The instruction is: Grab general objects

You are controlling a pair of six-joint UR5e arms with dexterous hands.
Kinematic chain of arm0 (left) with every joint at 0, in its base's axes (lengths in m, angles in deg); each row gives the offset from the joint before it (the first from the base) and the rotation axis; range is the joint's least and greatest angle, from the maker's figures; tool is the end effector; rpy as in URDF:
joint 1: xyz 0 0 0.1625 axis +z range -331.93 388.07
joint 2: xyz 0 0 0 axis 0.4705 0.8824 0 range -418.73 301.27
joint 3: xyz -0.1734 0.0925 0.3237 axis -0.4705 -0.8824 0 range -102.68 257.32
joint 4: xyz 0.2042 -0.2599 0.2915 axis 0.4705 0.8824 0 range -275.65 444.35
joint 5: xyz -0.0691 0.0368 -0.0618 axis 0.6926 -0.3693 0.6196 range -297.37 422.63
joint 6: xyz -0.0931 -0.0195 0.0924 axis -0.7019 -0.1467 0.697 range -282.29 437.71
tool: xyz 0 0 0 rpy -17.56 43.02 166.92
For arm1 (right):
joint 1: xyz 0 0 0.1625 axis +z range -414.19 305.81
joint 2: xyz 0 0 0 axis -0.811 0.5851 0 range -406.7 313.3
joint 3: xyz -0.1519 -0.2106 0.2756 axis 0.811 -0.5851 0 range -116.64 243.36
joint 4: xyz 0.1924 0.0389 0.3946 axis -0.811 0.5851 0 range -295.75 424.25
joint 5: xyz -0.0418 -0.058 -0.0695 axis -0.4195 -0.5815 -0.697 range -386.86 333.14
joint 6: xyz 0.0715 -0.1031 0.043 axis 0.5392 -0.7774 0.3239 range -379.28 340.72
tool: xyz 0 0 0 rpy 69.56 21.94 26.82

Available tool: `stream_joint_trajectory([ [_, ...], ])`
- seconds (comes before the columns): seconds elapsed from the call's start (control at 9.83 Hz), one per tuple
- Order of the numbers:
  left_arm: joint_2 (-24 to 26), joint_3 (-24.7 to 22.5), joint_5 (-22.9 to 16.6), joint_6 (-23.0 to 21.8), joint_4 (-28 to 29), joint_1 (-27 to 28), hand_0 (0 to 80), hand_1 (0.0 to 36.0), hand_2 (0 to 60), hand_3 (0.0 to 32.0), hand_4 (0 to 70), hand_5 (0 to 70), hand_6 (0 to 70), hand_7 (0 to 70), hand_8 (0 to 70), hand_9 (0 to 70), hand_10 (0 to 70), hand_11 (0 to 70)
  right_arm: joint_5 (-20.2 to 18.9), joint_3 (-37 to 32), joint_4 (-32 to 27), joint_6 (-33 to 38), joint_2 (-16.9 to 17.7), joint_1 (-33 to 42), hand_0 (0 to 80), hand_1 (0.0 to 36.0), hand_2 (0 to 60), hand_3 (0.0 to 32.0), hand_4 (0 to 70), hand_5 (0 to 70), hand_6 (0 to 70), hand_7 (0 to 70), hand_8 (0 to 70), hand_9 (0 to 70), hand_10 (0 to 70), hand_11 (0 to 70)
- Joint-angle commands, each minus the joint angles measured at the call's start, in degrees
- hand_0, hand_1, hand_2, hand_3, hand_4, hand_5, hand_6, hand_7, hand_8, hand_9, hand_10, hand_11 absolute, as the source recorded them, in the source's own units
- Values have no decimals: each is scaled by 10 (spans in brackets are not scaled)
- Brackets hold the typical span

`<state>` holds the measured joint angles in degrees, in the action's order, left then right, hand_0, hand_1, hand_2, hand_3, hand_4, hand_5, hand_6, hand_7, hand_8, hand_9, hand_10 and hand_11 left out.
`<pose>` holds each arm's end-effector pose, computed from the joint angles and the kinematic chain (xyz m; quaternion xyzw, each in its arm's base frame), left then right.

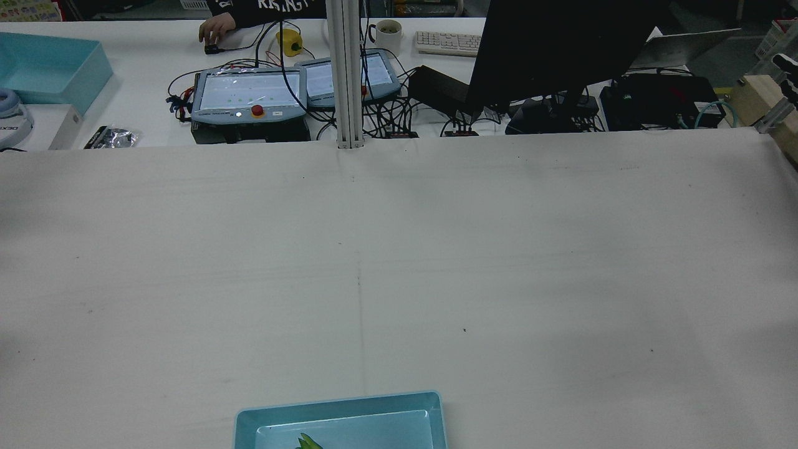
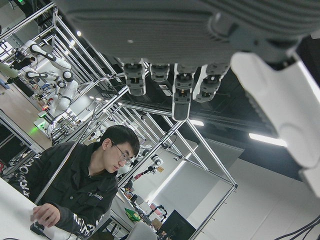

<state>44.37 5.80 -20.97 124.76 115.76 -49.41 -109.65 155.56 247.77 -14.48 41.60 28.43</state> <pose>-0.0001 -0.6826 0.6024 0.2796 0.8000 -0.4825 0.2217 0.0765 -0.5772 0.6113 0.0311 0.7087 -0.7042 0.0288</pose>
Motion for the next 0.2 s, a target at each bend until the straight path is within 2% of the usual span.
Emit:
stream_joint_trajectory([
  [0.0,-3,0,2,1,6,0,466,88,0,0,128,12,120,245,49,35,83,130,0,0,0,0,0,0,0,0,0,0,0,0,0,0,0,0,0,0],
  [0.1,-3,1,2,1,6,0,467,86,0,0,122,8,115,242,43,34,84,132,0,0,0,0,-1,0,0,0,0,0,0,0,0,0,0,0,0,0],
])
